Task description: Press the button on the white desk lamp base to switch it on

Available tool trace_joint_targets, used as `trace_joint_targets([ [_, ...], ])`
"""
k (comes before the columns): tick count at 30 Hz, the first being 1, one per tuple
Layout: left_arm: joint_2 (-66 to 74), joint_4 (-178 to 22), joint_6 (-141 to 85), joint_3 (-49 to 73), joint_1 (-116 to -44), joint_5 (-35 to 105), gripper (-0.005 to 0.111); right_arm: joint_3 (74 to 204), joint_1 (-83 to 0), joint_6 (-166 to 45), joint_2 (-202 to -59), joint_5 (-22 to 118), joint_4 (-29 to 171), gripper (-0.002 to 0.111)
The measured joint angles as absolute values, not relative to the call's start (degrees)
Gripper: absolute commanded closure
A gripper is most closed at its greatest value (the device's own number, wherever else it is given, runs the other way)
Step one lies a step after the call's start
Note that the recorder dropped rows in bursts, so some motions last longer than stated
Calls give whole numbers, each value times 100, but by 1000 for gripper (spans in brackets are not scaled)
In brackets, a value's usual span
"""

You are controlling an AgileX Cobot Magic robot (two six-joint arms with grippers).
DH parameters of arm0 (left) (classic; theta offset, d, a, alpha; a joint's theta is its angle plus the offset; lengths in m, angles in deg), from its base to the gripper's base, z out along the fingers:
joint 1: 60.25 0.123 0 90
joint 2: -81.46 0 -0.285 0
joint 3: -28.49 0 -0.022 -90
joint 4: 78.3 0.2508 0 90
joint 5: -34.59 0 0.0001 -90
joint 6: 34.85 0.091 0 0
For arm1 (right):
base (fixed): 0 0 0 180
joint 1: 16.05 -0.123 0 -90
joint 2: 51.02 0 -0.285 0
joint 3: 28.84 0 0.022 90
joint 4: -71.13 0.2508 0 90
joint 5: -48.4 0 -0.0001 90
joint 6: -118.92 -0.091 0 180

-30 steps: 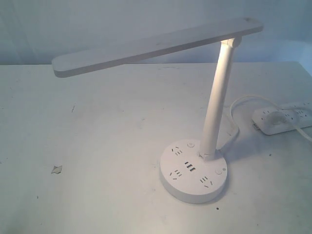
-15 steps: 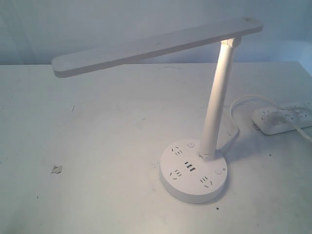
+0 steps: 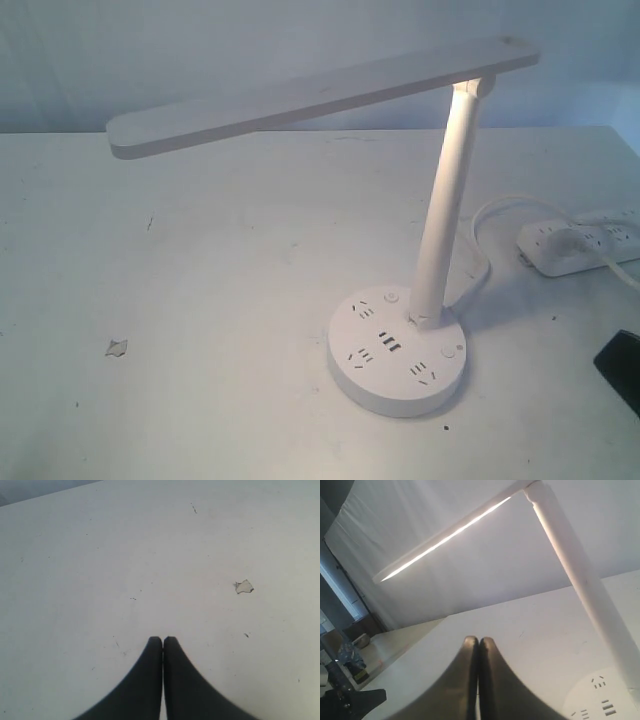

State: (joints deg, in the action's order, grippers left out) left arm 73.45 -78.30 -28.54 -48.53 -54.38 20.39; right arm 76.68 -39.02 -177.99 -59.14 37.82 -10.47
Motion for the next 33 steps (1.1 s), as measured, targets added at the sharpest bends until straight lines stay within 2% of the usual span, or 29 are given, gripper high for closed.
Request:
trace_joint_targets([
  [6,7345,-7830,-2854,-4853,-5438,2039,107,7668,-3902,-17799,-5914,3731,-1047,108],
  [13,7345,-7830,-2854,-4853,-5438,2039,107,7668,-3811,-16792,-5914,3935,-1398,108],
  [18,7345,-7830,-2854,-4853,-5438,2039,107,7659,-3175,-16192,-5914,3848,-1698,108],
  [27,7345,-7830,-2854,-4853,-5438,2039,107,7427,-1473,-15943,-5914,3360,-2569,108],
  [33,7345,-7830,-2854,-4853,-5438,2039,107,7427,-985,-15943,-5914,3563,-2690,108],
])
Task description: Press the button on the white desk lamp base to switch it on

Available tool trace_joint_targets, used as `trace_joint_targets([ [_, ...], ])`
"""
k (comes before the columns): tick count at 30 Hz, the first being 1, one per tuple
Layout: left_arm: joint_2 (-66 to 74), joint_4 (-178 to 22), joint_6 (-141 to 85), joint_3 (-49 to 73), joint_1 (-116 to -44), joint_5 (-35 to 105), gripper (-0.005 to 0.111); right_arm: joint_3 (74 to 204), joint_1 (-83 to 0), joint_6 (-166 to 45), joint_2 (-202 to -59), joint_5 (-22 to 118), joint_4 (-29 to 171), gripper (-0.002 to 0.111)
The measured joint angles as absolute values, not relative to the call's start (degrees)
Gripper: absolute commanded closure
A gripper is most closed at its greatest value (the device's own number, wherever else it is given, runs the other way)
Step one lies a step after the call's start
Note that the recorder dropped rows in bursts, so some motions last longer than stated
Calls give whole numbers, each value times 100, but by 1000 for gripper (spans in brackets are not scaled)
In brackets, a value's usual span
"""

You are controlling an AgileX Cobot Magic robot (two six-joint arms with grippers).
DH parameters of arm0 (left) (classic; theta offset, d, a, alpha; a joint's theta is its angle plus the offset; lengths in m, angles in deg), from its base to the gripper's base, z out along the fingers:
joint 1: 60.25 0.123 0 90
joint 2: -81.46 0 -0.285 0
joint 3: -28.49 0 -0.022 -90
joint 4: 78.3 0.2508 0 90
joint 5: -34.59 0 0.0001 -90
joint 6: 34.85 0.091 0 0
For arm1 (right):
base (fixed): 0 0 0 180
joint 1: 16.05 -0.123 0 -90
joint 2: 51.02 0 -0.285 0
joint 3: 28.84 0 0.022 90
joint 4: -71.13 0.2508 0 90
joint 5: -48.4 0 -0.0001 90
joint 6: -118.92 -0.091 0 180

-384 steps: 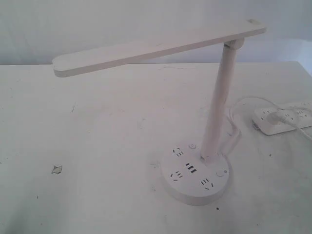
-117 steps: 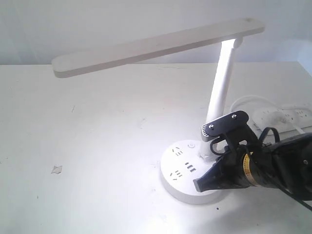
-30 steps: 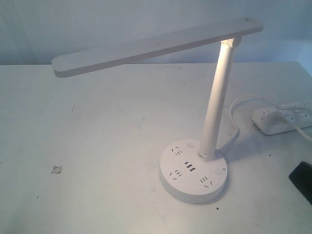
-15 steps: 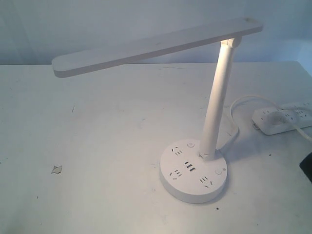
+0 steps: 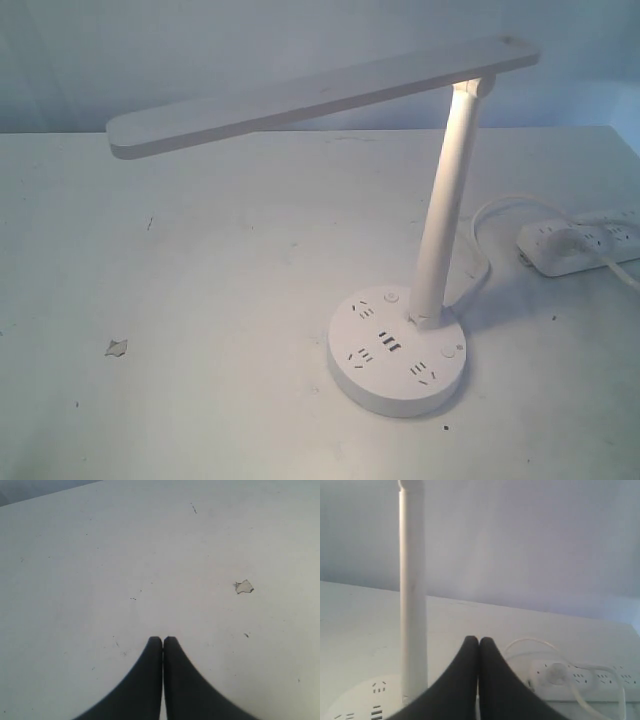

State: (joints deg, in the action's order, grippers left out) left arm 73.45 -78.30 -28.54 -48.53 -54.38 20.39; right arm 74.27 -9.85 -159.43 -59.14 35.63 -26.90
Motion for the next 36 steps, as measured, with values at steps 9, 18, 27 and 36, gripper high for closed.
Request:
trace_joint_targets([
  [9,7345,-7830,-2854,-4853,-5438,2039,107,7427,-736,-15977,-5914,3834,-2702,108],
  [18,7345,-7830,-2854,-4853,-5438,2039,107,7427,-732,-16675,-5914,5388,-1976,108],
  [27,7345,-7830,-2854,-4853,-5438,2039,107,7427,-722,-17244,-5914,5811,-1809,108],
  [36,7345,-7830,-2854,-4853,-5438,2039,107,7427,-709,-17033,-5914,5698,-1809,108],
])
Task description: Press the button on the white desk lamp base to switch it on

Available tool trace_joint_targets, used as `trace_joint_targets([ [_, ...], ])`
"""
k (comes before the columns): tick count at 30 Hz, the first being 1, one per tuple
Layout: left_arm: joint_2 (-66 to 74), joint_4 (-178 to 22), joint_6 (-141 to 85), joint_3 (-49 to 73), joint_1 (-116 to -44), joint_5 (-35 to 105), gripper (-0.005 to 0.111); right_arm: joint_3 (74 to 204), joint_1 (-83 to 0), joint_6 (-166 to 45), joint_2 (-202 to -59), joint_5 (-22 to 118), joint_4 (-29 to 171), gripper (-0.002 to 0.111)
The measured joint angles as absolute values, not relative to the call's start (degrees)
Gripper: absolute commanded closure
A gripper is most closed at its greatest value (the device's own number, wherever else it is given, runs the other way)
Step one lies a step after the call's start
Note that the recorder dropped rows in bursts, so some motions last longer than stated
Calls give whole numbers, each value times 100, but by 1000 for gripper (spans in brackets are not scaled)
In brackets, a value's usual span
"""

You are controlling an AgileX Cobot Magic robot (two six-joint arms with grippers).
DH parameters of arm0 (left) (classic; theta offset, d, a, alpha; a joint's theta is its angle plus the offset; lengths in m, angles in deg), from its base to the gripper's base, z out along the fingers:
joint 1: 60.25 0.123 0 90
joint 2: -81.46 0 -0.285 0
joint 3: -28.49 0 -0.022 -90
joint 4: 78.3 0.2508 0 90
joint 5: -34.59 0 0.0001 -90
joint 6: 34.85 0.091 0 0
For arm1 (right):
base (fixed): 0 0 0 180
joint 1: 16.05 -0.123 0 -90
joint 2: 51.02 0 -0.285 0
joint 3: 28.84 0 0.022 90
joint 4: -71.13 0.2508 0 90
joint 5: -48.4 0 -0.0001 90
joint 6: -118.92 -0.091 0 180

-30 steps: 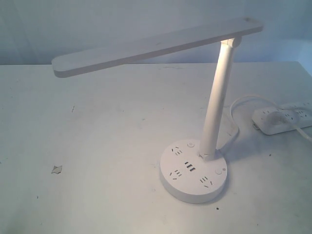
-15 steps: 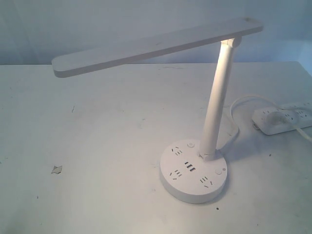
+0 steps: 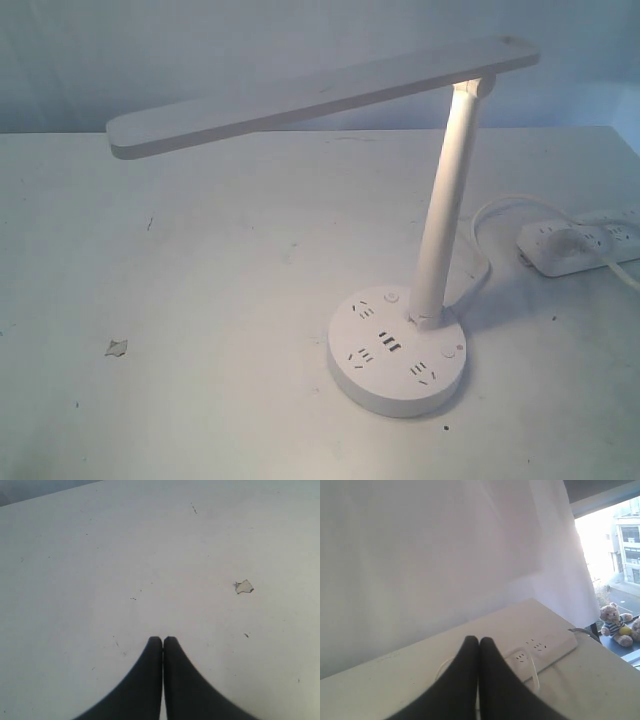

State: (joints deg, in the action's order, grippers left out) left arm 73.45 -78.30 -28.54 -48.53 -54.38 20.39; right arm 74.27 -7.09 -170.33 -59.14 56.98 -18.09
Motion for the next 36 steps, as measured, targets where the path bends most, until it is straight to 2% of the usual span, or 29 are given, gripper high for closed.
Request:
trace_joint_targets([
  [7,7345,-7830,-2854,-4853,-5438,2039,107,7427,-709,-16608,-5914,5662,-1753,108],
  [13,7345,-7830,-2854,-4853,-5438,2039,107,7427,-709,-14635,-5914,5549,-508,108],
  [20,7345,-7830,-2854,-4853,-5438,2039,107,7427,-709,-10305,-5914,5591,3192,108],
  [25,7345,-7830,-2854,-4853,-5438,2039,107,7427,-709,-7775,-5914,6452,5471,108],
  [36,7345,-7830,-2854,-4853,-5438,2039,107,7409,-709,-7108,-5914,6835,6108,108],
])
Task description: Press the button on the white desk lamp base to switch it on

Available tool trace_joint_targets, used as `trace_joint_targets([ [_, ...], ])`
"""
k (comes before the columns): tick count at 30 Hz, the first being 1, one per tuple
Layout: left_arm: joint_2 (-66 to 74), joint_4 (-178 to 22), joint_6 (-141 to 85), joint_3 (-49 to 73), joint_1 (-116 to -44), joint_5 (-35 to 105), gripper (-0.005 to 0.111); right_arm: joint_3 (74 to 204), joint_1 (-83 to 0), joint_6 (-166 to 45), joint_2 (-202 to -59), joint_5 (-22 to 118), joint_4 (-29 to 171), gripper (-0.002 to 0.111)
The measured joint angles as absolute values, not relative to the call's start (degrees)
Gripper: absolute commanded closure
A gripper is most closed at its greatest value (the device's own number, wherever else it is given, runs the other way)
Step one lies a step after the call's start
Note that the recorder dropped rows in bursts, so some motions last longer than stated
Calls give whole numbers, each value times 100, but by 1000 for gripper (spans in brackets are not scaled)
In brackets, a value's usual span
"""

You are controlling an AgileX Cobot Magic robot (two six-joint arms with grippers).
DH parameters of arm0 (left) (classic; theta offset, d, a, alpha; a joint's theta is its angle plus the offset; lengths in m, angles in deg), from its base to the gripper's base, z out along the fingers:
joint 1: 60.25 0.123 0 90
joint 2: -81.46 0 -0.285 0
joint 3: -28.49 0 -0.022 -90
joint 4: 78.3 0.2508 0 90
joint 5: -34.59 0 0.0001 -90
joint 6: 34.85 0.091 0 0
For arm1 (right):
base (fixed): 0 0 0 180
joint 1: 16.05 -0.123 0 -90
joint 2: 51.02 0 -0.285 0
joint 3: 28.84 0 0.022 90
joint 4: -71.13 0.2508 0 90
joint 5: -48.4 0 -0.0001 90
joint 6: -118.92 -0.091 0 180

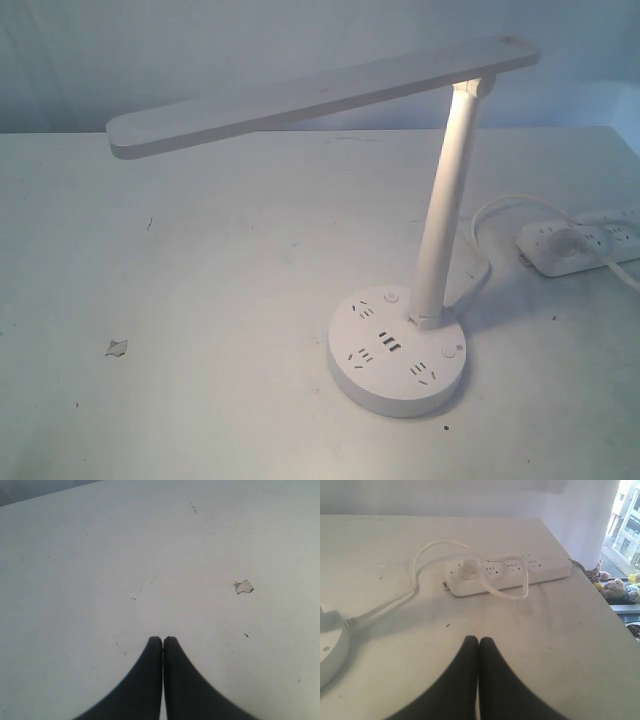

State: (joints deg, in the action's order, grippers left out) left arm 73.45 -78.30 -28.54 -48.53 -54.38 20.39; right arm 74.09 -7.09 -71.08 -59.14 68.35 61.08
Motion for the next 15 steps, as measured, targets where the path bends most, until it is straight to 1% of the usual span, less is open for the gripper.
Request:
trace_joint_targets([
  [7,7345,-7830,-2854,-4853,-5438,2039,107,7409,-709,-7599,-5914,6835,6135,108],
  [15,7345,-7830,-2854,-4853,-5438,2039,107,7409,-709,-7698,-5914,6835,6135,108],
])
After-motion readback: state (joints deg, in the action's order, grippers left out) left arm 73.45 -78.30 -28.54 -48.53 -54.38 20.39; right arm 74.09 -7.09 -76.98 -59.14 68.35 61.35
